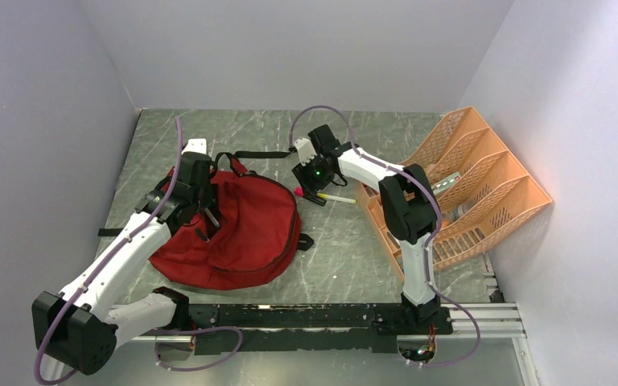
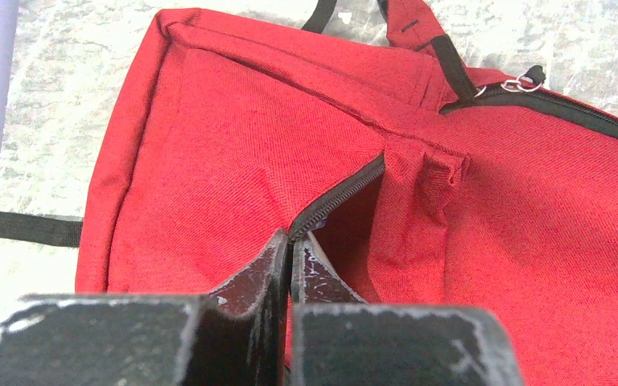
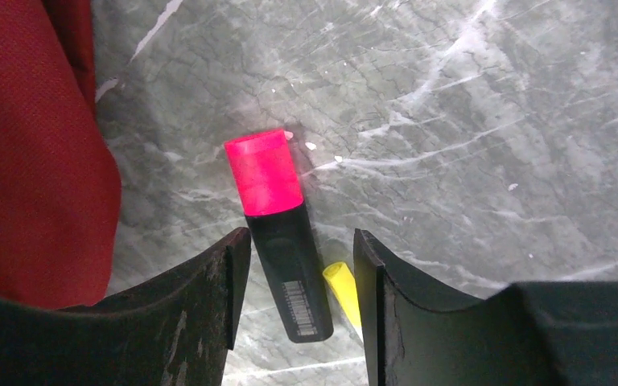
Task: Pack the student bag
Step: Pick up the stationery from the center of the board.
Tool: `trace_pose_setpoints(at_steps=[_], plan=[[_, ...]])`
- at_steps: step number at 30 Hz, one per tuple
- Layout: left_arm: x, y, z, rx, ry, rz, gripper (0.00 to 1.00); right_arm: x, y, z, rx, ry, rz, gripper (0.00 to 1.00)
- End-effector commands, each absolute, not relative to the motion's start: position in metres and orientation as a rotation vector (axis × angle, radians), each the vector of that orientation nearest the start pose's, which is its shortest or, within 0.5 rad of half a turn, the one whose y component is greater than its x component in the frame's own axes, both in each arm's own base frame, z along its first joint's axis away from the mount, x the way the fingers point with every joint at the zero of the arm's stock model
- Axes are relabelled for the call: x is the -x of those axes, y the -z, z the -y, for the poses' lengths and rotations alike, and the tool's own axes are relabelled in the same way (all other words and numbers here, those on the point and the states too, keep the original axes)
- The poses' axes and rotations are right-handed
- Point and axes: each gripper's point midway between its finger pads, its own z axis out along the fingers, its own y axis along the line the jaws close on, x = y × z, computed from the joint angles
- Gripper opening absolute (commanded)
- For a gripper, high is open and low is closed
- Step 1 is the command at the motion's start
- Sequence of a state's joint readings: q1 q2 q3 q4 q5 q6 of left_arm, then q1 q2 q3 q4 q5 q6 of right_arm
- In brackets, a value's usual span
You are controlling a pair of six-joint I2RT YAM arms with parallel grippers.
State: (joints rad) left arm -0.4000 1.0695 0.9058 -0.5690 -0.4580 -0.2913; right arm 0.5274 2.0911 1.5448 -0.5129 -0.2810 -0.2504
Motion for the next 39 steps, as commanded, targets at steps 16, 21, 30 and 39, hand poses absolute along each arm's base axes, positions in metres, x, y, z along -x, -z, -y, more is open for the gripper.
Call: trace_pose_setpoints(at_steps=[16, 21, 30, 39], plan=[[-0.304, -0.188, 0.054, 0.124, -0.114, -2.160, 0.05, -0.382, 0.006, -0.268, 1.151, -0.233, -2.470, 0.43], [-0.305, -0.187, 0.055, 0.123, -0.114, -2.162, 0.05, -0.382, 0.002, -0.269, 1.072, -0.246, -2.464, 0.33], [-0.304, -0.188, 0.055, 0.124, -0.111, -2.161, 0.05, -0.395, -0.084, -0.292, 0.783, -0.442, -2.290, 0.14], [-0.304, -0.189, 0.055, 0.126, -0.109, -2.157, 0.05, -0.399, -0.174, -0.261, 0.372, -0.373, -2.155, 0.06]])
